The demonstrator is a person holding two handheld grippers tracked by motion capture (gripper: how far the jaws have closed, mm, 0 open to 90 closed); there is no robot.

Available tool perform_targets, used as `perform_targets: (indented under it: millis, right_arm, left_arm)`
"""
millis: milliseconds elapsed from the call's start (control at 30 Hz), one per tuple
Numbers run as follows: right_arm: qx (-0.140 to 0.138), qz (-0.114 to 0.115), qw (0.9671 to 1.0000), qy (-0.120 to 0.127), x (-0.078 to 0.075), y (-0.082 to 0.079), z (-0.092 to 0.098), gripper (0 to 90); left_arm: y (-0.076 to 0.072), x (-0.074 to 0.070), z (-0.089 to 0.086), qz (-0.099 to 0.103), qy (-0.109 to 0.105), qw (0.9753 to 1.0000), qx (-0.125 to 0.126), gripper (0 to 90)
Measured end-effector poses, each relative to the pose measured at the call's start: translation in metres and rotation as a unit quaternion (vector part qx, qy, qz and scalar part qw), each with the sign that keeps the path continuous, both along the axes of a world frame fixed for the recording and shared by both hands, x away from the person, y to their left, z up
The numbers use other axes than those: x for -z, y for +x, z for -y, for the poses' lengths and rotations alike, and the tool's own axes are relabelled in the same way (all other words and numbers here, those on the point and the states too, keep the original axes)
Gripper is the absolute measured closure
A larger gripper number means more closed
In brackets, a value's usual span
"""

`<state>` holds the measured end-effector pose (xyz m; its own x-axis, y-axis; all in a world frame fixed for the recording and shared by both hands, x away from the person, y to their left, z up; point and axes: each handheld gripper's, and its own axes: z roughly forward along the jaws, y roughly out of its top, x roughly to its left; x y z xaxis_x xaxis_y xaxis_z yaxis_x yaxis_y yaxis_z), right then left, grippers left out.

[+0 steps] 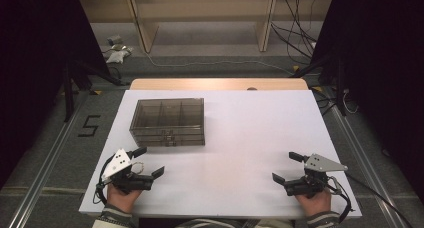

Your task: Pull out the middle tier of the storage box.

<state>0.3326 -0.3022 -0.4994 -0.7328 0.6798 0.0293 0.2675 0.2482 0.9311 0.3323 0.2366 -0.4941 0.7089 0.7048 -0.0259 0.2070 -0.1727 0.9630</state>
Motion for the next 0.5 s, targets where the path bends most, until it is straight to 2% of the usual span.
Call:
perform_targets:
  millis: [33, 100, 200, 267, 333, 367, 400, 433, 500]
  right_arm:
    - [-0.001, 0.0, 1.0, 0.0, 0.0, 0.0, 0.0, 1.0]
    - [-0.004, -0.001, 1.0, -0.001, 0.0, -0.001, -0.001, 1.2]
    - [-0.006, 0.004, 1.0, -0.004, 0.0, -0.002, -0.001, 1.6]
    - [-0.004, 0.004, 1.0, -0.005, 0.0, -0.002, -0.001, 1.6]
    - [-0.004, 0.004, 1.0, -0.005, 0.0, -0.002, -0.001, 1.6]
    - [-0.004, 0.003, 1.0, -0.005, 0.0, -0.002, -0.001, 1.6]
    - [-0.003, 0.003, 1.0, -0.004, 0.0, -0.002, -0.001, 1.6]
    - [-0.005, 0.002, 1.0, -0.007, 0.0, -0.002, -0.002, 1.6]
    - [-0.007, -0.001, 0.9999, -0.008, 0.0, -0.002, -0.003, 1.7]
  left_arm:
    - [0.005, -0.002, 0.002, -0.014, 0.009, 0.9998, 0.005, 7.3]
    - [0.009, -0.005, 0.004, -0.022, 0.014, 0.9996, 0.009, 8.2]
    - [0.012, -0.009, 0.008, -0.02, 0.021, 0.9995, 0.015, 10.0]
    - [0.016, -0.016, 0.015, -0.014, 0.041, 0.9987, 0.027, 12.1]
    - [0.018, -0.018, 0.018, -0.015, 0.052, 0.998, 0.033, 16.1]
    - [0.019, -0.02, 0.021, -0.019, 0.061, 0.9974, 0.033, 15.8]
    - [0.019, -0.02, 0.021, -0.019, 0.061, 0.9974, 0.033, 15.9]
    - [0.021, -0.022, 0.025, -0.025, 0.072, 0.9963, 0.04, 16.0]
    - [0.023, -0.023, 0.028, -0.029, 0.072, 0.9959, 0.045, 15.9]
